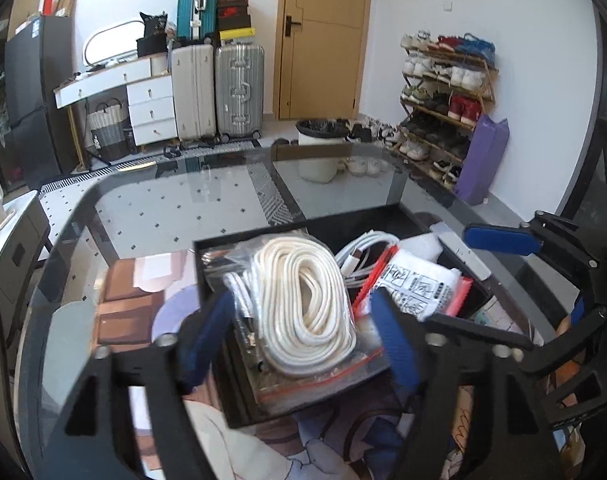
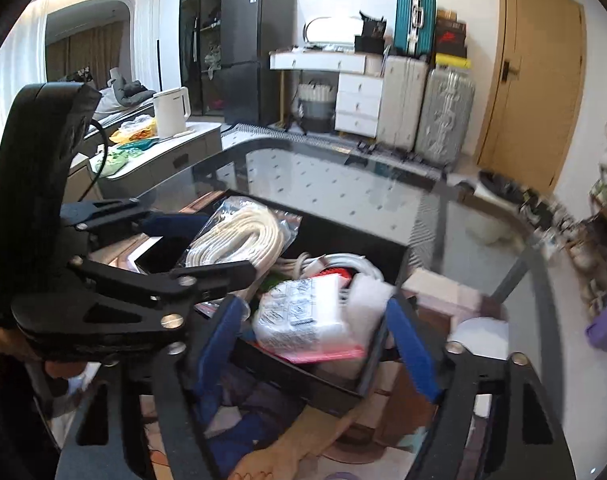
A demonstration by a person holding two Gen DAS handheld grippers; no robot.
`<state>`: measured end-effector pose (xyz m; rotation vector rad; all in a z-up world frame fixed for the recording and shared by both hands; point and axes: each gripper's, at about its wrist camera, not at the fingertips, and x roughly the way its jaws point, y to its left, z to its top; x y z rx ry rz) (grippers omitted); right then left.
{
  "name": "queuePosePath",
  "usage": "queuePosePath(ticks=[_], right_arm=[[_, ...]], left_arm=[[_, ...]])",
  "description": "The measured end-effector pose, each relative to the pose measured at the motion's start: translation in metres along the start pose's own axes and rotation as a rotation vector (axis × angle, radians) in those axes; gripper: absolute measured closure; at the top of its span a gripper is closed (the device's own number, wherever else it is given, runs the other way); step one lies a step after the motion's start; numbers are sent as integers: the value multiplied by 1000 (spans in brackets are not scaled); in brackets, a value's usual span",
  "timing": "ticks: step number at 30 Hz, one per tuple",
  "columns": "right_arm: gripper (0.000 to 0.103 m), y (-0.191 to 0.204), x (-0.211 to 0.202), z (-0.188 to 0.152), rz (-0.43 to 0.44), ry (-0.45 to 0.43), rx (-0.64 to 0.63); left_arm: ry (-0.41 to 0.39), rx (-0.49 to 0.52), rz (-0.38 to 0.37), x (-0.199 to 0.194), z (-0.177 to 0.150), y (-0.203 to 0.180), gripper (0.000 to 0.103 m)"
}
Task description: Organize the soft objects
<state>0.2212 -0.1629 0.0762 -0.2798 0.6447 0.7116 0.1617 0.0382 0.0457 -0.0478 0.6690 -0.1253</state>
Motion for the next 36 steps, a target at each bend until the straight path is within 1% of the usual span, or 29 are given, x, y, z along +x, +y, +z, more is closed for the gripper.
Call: queuePosePath(ticks=[1,3,4,5,8,10,14,19,24,27,33,36], right_arm=[[13,-1,-4,0,2,-9,5],[7,-6,-12,-2,9,-30,23],[2,-7,-15,-4,7,-35,32],[1,-9,-20,-5,6,-48,39],[1,-8,-33,-11,-10,-107,45],[1,-7,-40,-14,-18,-138,51],[1,-8,-52,-20,-12,-179,79],[1,-5,-63,-31,-11,-212,92],[1,0,-63,-40,-11,-222,105],[1,1,-62,-43,5,-217,112],[1,6,-63,-46,4,-234,107],[1,5,-64,-48,0,-245,112]], left_arm=[[-19,-3,-4,-6,0,1,18],[-64,-9,9,-20,-1,3,1],[-88,-12,18,-26,-2,4,0],[-114,-16,25,-33,-3,5,0],[-158,-46,19,-50,-6,10,0],[-177,-58,24,-57,-9,13,0],[-208,-64,59,-69,-18,16,0],[-218,-79,84,-71,-34,16,0],[-206,-88,107,-64,-46,17,0],[-206,-78,132,-60,-53,16,0],[-190,-91,123,-52,-57,18,0],[-197,-93,114,-53,-58,18,0]])
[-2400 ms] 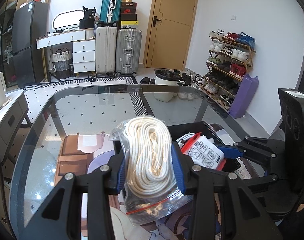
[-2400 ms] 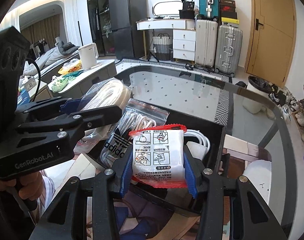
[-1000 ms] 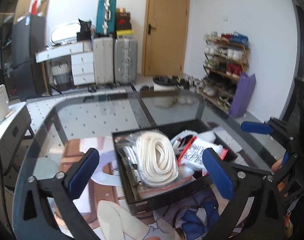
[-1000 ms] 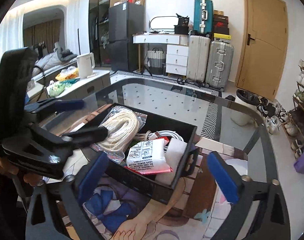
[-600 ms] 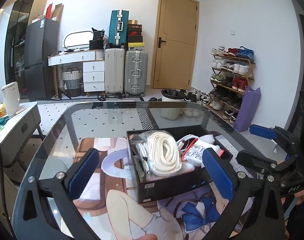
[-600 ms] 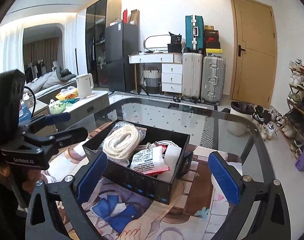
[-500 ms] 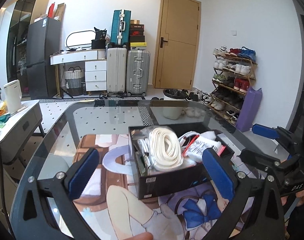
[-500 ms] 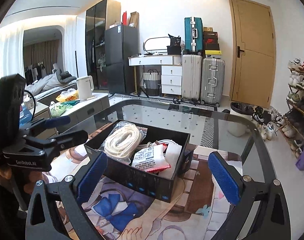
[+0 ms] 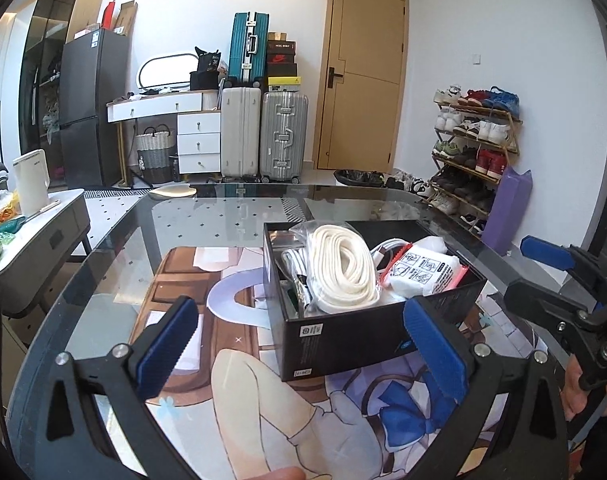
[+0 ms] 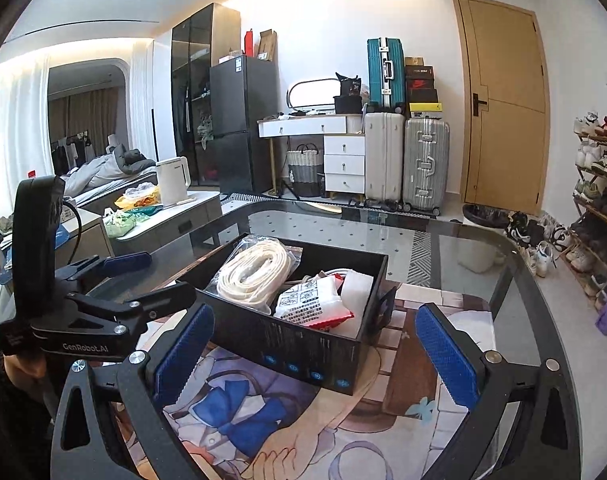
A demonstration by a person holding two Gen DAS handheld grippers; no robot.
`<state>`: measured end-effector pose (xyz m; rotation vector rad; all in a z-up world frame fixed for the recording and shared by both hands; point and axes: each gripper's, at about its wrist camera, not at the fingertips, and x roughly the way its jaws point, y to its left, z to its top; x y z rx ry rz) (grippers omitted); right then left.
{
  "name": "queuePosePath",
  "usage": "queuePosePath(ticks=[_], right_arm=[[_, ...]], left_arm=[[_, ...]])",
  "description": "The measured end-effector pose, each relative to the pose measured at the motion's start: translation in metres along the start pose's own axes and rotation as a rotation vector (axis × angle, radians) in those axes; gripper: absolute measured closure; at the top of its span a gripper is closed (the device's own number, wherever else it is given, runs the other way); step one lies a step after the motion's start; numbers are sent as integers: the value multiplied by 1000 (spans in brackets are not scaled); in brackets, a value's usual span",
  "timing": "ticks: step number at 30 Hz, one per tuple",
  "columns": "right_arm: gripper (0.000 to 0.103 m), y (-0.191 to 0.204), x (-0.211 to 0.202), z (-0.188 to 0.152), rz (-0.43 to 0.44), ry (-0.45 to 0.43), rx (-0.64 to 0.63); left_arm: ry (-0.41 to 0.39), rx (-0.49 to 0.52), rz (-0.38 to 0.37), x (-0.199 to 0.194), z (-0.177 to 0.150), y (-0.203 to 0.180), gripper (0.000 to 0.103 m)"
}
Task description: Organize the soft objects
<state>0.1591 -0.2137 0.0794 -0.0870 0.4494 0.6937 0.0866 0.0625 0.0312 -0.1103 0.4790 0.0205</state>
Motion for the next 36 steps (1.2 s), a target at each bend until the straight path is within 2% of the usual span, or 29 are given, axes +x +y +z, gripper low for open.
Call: queuePosePath(ticks=[6,13,22,36], right_arm=[[1,-5,-1,-4,15,-21,15],[1,-2,5,-13,19,1,1],[1,-1,1,-15,31,-36,0],[1,-4,2,-15,30,-39,3]], left_arm=[[7,13,27,2,-1,-4,0],[-12,8,15,-2,-3,-3,0],[-24,2,17,-4,-3,-3,0],[-23,-4,14,-5,-4,-1,0]])
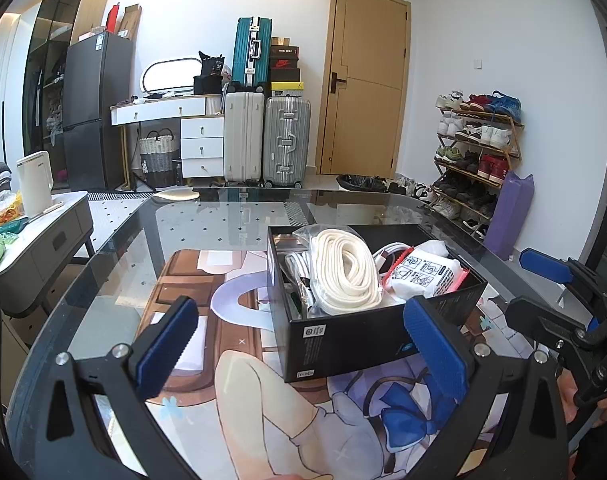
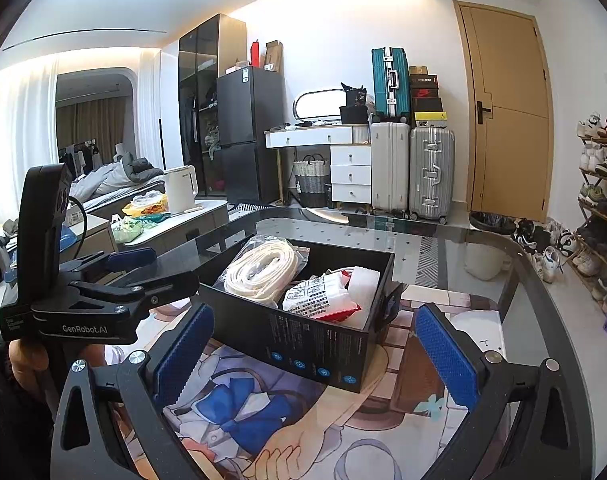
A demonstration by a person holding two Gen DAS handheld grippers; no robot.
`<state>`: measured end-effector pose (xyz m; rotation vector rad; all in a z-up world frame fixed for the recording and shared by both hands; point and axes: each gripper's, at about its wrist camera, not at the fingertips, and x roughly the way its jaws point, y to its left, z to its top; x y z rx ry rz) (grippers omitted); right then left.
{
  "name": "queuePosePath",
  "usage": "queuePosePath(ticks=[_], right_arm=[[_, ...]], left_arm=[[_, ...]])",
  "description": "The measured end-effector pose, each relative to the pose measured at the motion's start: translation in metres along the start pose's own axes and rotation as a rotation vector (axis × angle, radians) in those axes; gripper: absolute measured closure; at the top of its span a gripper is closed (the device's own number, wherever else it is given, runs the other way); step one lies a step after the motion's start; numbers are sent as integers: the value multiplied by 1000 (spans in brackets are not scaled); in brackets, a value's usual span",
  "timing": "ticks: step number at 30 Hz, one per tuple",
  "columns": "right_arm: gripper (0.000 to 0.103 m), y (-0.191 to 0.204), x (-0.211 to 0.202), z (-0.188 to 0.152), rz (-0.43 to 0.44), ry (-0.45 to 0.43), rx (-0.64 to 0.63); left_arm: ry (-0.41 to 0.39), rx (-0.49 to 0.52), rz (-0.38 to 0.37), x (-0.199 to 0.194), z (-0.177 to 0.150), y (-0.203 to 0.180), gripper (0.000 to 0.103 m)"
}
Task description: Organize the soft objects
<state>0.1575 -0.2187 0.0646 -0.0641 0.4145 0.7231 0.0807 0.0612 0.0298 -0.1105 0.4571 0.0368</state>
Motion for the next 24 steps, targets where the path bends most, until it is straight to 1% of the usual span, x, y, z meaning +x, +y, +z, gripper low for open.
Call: queuePosePath(ticks=[24], right_arm=[[1,-6,-1,0,3,1,22]], left_arm=[[-9,-2,4,-1,-1,1,0]])
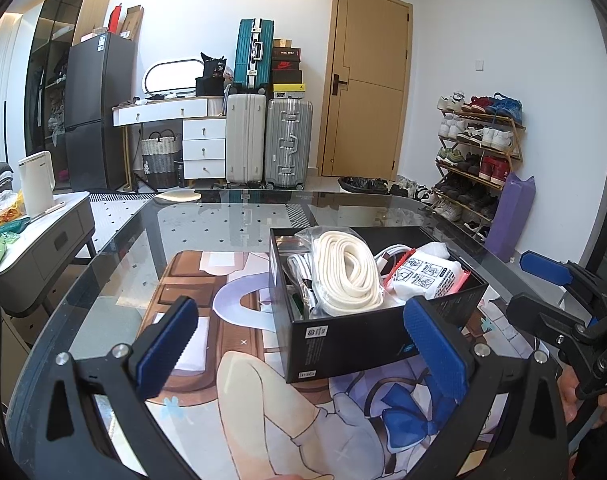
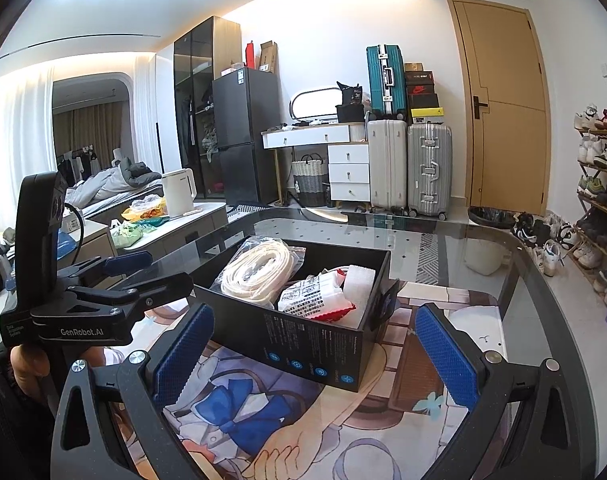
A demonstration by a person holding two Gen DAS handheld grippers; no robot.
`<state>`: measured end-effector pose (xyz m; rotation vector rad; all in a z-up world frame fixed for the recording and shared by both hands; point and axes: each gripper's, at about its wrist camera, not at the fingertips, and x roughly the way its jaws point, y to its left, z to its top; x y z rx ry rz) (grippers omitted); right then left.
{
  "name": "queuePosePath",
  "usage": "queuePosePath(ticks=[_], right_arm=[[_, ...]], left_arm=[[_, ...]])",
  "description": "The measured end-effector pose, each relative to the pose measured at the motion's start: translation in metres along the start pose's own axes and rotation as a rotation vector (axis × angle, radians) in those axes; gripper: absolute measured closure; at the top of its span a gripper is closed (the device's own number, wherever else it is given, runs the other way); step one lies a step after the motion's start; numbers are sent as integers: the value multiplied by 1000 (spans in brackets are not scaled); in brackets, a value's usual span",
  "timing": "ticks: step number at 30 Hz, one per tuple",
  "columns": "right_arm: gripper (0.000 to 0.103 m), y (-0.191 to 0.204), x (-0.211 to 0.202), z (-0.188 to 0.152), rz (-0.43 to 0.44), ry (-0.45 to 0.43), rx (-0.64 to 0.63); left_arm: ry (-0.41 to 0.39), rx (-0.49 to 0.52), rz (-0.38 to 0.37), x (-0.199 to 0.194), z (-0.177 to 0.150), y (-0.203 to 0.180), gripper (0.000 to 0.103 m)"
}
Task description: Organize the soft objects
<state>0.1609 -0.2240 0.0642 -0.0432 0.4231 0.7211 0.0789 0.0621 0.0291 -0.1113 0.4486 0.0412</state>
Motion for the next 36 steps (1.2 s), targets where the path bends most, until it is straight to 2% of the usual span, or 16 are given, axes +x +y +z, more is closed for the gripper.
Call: queuePosePath(ticks=[36], right_arm=[[1,1,0,0,-2,0,0]], left_arm=[[-9,8,5,-3,0,-2,0]])
